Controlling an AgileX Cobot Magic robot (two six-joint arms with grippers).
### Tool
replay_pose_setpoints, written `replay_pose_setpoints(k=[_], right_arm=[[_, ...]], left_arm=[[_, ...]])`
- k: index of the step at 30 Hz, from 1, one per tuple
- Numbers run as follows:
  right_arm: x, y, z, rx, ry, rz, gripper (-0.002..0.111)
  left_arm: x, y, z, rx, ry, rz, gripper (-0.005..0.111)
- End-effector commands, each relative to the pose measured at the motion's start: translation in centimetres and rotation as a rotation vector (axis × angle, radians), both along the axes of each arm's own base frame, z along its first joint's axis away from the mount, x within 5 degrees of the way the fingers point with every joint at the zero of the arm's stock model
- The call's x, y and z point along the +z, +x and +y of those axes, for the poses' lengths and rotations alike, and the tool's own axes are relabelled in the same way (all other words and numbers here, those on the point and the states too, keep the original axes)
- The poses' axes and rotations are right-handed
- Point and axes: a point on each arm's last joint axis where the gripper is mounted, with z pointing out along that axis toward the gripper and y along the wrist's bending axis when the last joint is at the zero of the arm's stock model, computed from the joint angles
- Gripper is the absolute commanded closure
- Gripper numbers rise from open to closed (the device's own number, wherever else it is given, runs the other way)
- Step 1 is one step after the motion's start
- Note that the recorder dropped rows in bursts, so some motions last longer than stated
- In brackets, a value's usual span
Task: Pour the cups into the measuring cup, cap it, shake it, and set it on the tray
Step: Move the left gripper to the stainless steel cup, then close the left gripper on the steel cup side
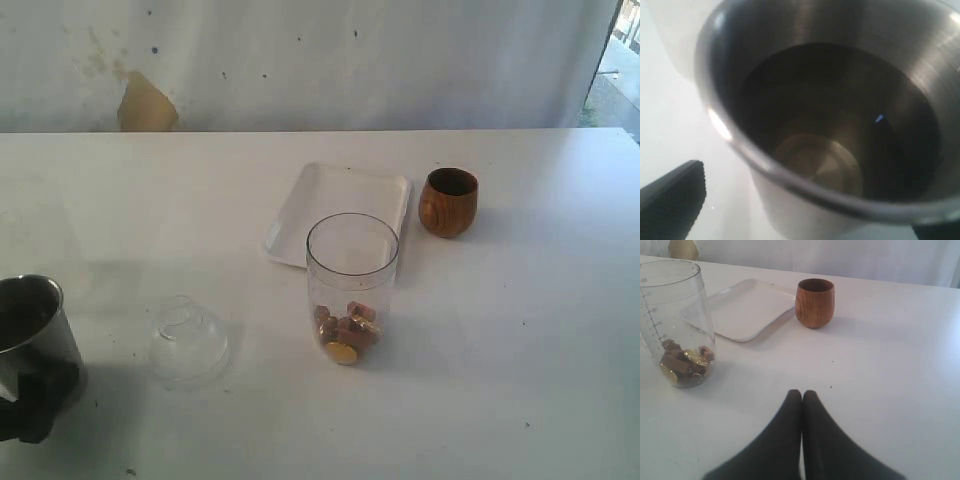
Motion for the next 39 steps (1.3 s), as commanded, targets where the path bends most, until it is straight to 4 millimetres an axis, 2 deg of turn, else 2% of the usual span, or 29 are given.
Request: replay_pose_setpoints(k=[1, 15, 39], right_arm=[[-0.1, 0.0, 0.0, -0.005, 0.001, 0.001, 0.108], [-0.1, 0.0, 0.0, -0.005, 0.001, 0.001, 0.108], [-0.1, 0.0, 0.0, -0.005, 0.001, 0.001, 0.108]], left_arm=[[0.0, 0.3, -0.1, 0.0, -0.014, -0.043, 0.002], [-0.7, 2.7, -0.4, -0.041, -0.02, -0.055, 0.002], [-0.3, 3.0, -0.6, -0.05, -0.044, -0.124, 0.002]])
